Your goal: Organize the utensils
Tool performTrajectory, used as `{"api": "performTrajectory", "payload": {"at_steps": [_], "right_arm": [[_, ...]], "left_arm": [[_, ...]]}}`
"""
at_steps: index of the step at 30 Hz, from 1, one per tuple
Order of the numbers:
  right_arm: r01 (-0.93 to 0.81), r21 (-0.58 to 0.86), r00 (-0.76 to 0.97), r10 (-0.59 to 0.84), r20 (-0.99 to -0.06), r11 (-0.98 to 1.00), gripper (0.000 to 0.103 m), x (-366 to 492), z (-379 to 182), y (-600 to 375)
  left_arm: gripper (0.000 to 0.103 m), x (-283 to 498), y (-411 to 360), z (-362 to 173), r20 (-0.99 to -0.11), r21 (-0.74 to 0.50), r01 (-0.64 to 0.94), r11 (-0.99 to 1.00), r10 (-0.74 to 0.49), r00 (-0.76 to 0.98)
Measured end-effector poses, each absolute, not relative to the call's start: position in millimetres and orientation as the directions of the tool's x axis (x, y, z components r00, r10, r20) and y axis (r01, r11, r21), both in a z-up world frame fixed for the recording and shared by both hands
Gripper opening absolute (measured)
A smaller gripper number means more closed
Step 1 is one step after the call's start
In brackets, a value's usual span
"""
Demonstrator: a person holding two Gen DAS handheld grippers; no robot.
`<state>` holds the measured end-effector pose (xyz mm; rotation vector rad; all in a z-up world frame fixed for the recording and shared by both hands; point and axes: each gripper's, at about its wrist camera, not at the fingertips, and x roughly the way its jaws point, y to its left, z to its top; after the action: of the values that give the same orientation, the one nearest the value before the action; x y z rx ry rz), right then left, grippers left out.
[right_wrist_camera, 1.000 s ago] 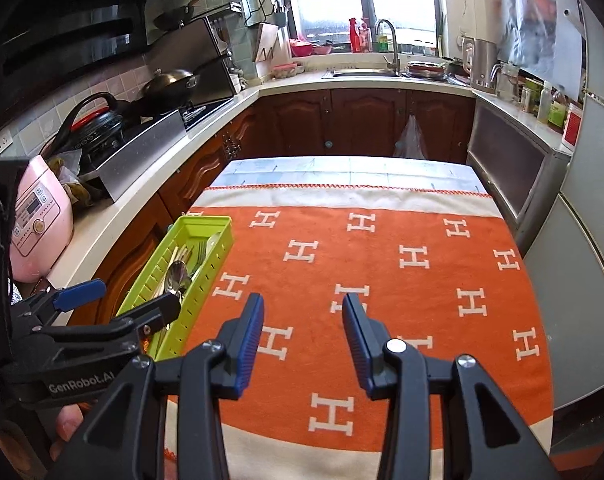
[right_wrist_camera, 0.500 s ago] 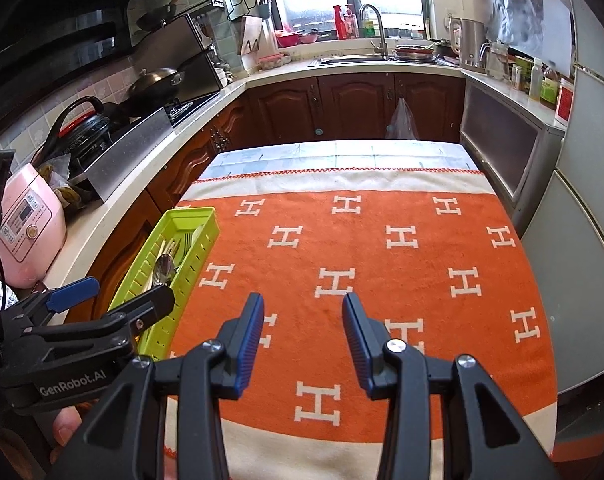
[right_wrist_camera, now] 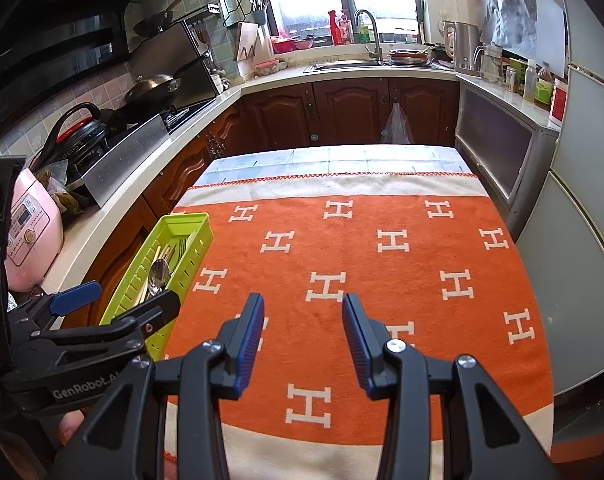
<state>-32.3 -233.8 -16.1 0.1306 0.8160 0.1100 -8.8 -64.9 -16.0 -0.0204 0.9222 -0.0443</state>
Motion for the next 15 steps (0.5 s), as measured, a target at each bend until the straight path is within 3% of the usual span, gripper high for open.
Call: {"api": "performTrajectory", "payload": {"at_steps": [15], "right_arm": [[-0.035, 0.146, 0.682, 0.131, -0.720, 0.989, 0.041, -33.5, -17.0, -232.4]], "left_arm": [[0.102, -8.4, -66.3, -18.0, -0.797, -0.035, 0.030, 0.999, -0.046, 0.603]]}}
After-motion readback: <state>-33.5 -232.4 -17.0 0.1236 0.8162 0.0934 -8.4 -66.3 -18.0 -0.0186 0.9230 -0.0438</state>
